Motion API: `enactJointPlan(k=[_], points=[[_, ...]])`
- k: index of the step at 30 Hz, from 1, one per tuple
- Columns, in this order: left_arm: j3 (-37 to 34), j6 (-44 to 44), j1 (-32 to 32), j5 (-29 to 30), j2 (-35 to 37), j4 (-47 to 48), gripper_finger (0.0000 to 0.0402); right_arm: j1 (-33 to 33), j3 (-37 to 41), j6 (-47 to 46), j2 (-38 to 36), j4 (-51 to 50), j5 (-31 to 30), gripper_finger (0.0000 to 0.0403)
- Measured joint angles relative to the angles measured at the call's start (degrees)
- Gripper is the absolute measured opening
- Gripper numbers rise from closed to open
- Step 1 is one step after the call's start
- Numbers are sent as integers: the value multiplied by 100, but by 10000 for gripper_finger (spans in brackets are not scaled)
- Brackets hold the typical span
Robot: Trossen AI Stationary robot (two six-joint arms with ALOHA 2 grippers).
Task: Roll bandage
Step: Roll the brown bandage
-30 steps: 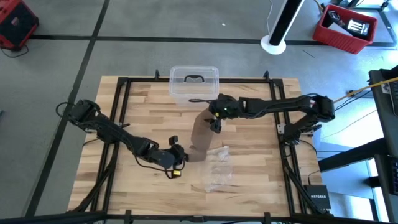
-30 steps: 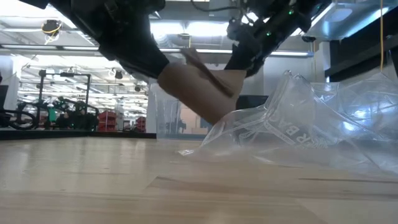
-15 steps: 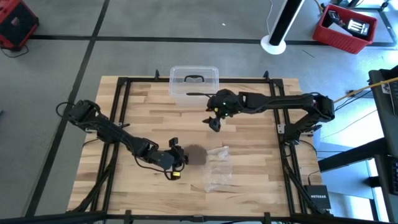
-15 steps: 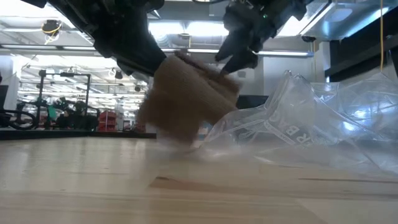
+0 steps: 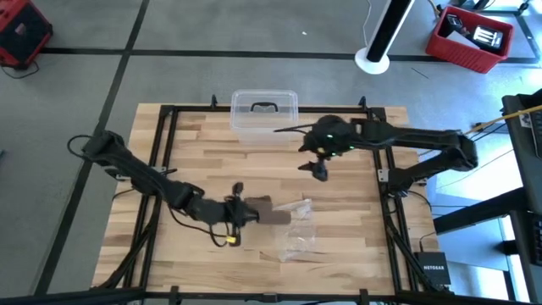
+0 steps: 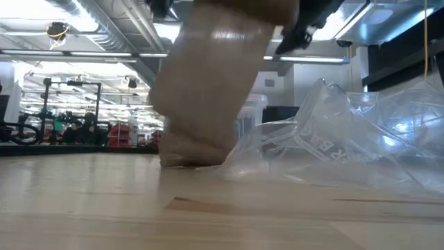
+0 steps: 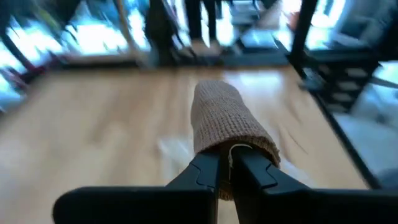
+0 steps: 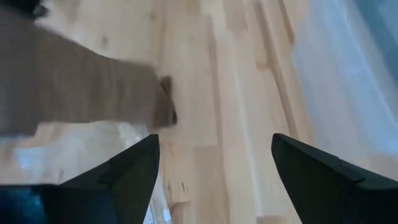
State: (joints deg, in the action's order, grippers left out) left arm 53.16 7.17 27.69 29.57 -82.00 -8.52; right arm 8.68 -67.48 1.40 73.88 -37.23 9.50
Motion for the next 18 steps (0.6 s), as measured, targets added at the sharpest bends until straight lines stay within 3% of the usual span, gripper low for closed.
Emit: enactJointPlan(k=[4,10,14,18], points=[[84,-1253,-72,748,474,-554,17,-357,432,94,-706,550,11,312],[84,-2813,-324,797,718,-1575,18,-836,1933,162,-1590,2409,-417,312],[95,-3170,-491,808,776,-1912,18,-956,2677,38,-1632,3448,-789,312],[88,-3218,-570,731,763,-1954,19,-939,2933,-288,-1391,4119,-899,312]])
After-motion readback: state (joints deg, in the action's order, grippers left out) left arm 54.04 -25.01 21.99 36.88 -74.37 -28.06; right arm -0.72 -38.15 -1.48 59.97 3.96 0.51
